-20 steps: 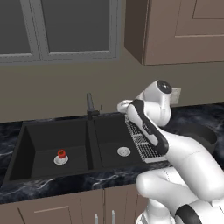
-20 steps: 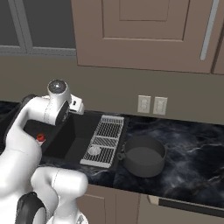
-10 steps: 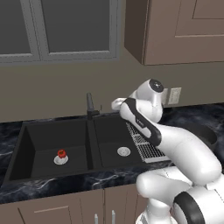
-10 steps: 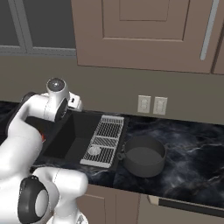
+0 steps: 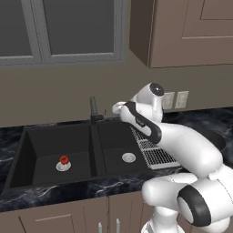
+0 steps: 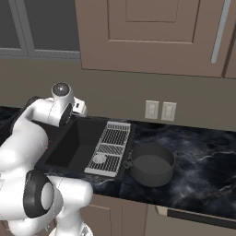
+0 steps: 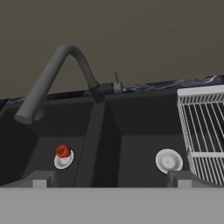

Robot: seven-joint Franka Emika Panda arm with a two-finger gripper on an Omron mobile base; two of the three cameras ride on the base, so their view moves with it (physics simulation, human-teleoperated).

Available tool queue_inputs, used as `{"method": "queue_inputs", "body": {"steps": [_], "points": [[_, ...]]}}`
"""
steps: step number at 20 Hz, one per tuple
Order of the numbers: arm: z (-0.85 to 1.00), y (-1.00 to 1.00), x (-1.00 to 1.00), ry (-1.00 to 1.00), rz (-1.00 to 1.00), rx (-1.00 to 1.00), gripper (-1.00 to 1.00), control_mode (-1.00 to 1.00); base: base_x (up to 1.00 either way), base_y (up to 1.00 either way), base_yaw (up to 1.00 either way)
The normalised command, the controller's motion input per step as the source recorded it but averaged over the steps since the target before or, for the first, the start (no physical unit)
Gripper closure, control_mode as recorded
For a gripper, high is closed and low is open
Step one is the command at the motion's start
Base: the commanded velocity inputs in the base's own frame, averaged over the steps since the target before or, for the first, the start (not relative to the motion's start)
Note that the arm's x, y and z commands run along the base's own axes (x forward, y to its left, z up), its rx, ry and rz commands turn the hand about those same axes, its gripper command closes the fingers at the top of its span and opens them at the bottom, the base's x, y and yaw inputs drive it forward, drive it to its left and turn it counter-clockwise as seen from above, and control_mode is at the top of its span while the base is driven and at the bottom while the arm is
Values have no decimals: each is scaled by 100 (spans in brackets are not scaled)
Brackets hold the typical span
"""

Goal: Dump the bell pepper from the pot into the sink. Then turn on the water and wash the bell pepper. Then turn off the water and put the bell pepper back in the pot.

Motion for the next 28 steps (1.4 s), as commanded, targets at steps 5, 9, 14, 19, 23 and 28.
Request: {"method": "queue_inputs", "body": {"steps": [5, 9, 14, 19, 23, 28], "points": [[-22, 6, 29, 0, 0, 1, -100, -100, 0, 0, 0], [-17, 1, 25, -5, 0, 0, -100, -100, 0, 0, 0], [-11, 0, 24, -3, 0, 0, -100, -100, 0, 0, 0], [-9, 2, 22, -1, 0, 0, -100, -100, 0, 0, 0], [-7, 5, 25, 0, 0, 1, -100, -100, 0, 0, 0], [-9, 6, 28, 0, 0, 1, -100, -100, 0, 0, 0]]}}
